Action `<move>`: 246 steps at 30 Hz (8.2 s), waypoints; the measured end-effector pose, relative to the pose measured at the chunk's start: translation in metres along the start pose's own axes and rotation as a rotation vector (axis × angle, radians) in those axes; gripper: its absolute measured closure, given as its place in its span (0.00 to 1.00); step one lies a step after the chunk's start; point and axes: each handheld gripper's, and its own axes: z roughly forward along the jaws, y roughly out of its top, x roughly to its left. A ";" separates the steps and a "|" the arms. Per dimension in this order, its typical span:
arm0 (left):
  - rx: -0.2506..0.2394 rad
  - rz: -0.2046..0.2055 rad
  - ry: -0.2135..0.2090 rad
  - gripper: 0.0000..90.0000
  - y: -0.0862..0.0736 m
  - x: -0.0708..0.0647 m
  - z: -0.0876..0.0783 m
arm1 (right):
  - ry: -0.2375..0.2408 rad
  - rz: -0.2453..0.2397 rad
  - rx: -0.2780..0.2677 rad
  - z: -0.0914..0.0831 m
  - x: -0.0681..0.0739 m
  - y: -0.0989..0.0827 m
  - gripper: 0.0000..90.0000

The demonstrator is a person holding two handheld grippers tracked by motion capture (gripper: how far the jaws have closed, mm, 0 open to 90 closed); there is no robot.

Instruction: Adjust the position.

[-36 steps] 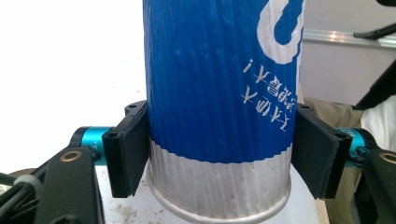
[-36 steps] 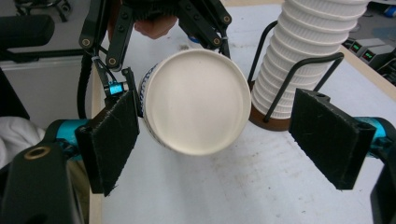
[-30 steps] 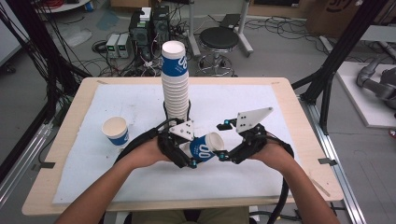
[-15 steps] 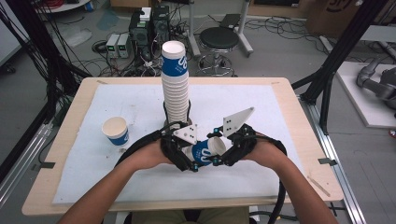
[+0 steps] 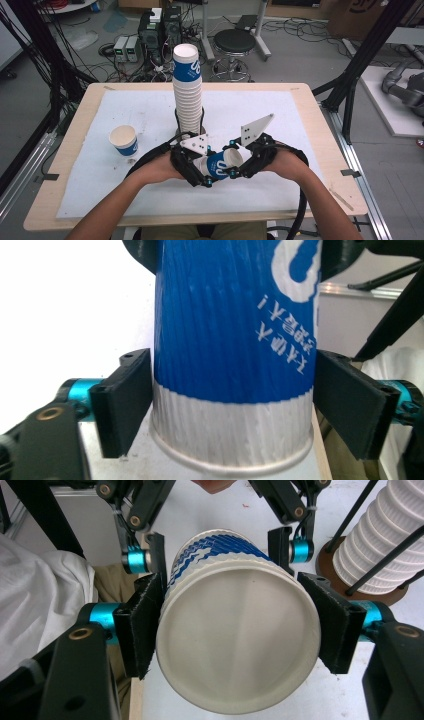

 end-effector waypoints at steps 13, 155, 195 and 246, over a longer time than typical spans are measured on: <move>-0.164 -0.045 0.024 0.20 -0.021 0.004 -0.016 | -0.006 0.050 -0.078 -0.009 -0.004 -0.015 0.34; 0.040 -0.027 0.082 0.29 0.021 0.006 -0.020 | -0.183 -0.113 0.102 0.011 0.009 0.004 0.21; 0.094 -0.058 0.119 0.23 0.022 0.003 -0.005 | -0.208 -0.144 0.341 0.042 0.013 0.010 0.32; -0.516 -0.253 0.397 0.19 -0.093 -0.005 -0.050 | -0.449 0.134 -0.311 -0.003 0.008 -0.090 0.30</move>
